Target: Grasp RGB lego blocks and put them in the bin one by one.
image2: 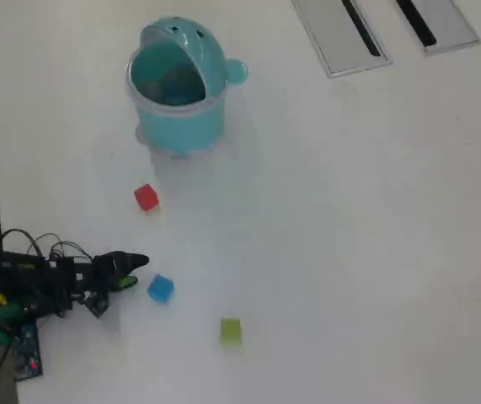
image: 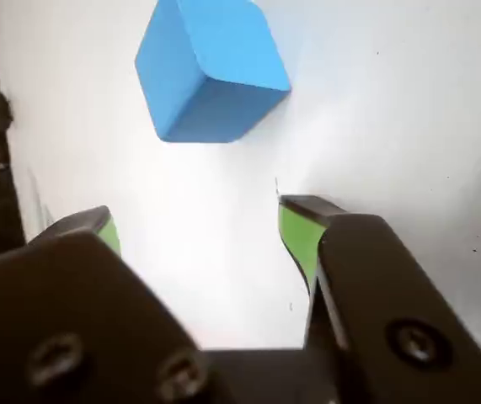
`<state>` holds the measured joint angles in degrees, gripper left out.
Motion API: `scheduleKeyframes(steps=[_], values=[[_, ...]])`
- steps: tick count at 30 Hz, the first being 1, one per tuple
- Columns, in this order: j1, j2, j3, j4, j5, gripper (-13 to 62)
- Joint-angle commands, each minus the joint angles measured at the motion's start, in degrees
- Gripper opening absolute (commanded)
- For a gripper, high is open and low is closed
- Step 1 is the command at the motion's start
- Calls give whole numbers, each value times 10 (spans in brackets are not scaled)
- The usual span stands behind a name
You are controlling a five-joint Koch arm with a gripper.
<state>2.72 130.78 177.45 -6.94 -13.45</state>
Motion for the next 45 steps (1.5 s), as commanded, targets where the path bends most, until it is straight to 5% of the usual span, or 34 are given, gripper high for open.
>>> scheduleKeyframes(steps=[1, 34, 45], values=[[0, 11, 40, -58, -1, 346], [-89, 37, 33, -425, -91, 328], [-149, 39, 15, -463, -225, 321]])
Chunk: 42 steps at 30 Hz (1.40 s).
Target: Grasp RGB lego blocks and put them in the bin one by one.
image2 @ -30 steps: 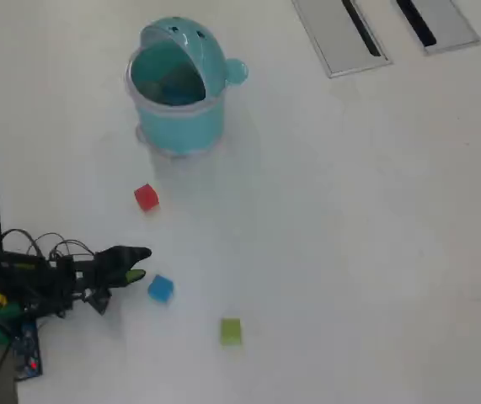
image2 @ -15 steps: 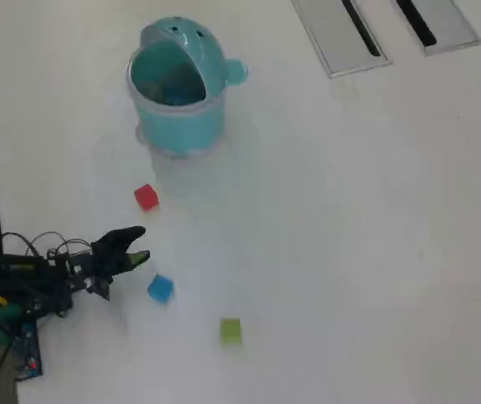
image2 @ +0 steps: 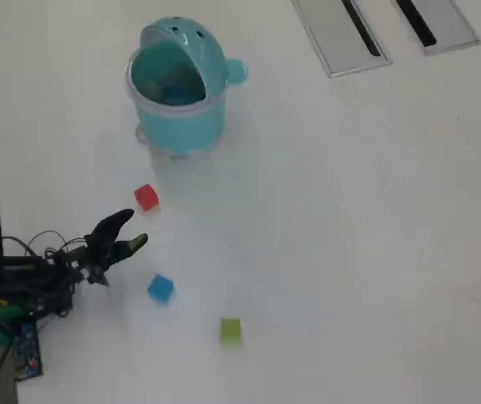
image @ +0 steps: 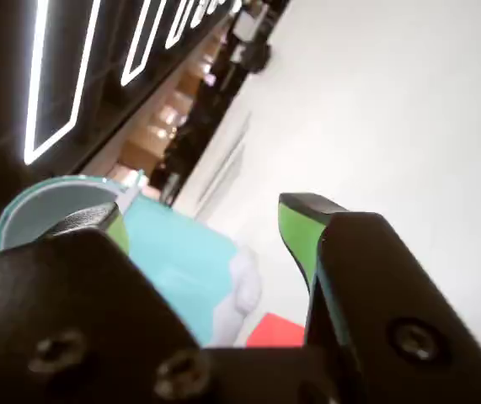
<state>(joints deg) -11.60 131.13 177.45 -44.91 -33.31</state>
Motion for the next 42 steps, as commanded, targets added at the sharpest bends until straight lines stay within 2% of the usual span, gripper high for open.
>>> scheduleKeyframes(steps=[1, 9, 21, 35, 42], values=[[-11, 35, 11, -84, -41, 321], [-84, 37, -8, -97, -204, 323], [-164, 40, -49, -90, -305, 322], [-175, 40, -110, -24, -425, 322], [-200, 40, -135, 51, -544, 322]])
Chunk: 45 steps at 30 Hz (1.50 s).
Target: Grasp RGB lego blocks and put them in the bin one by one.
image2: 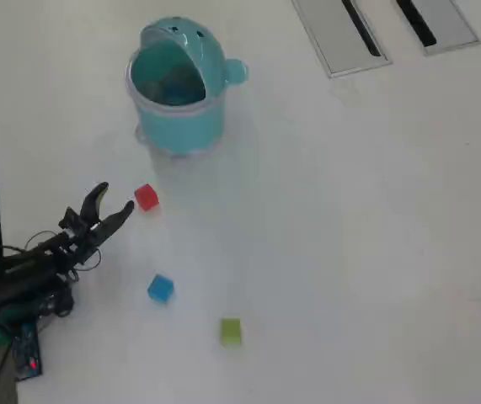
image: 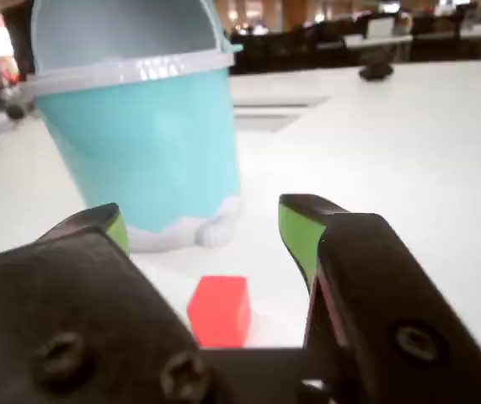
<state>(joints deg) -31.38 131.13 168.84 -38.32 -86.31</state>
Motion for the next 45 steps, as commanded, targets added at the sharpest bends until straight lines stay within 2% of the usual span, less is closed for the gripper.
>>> scheduleKeyframes(steps=[1, 7, 20, 31, 45], values=[[-8, 40, -54, -3, -31, 322], [-41, 14, -56, 37, -123, 320], [-135, -105, -129, 105, -108, 305], [-126, -201, -156, 105, -108, 304], [-54, -313, -184, 91, -112, 305]])
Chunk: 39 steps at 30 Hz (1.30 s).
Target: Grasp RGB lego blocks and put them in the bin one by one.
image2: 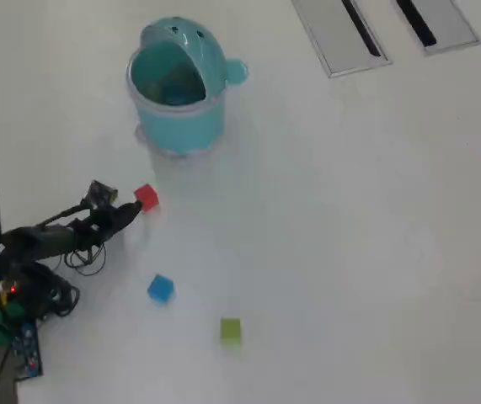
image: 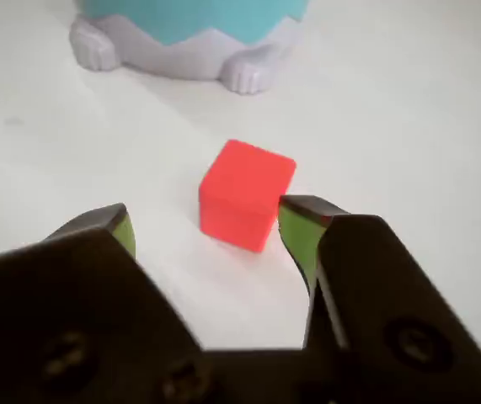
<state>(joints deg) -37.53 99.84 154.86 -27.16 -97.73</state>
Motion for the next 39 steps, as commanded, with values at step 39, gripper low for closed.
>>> scheduleKeyframes(steps=[39], values=[[12, -200, -149, -95, -15, 174]])
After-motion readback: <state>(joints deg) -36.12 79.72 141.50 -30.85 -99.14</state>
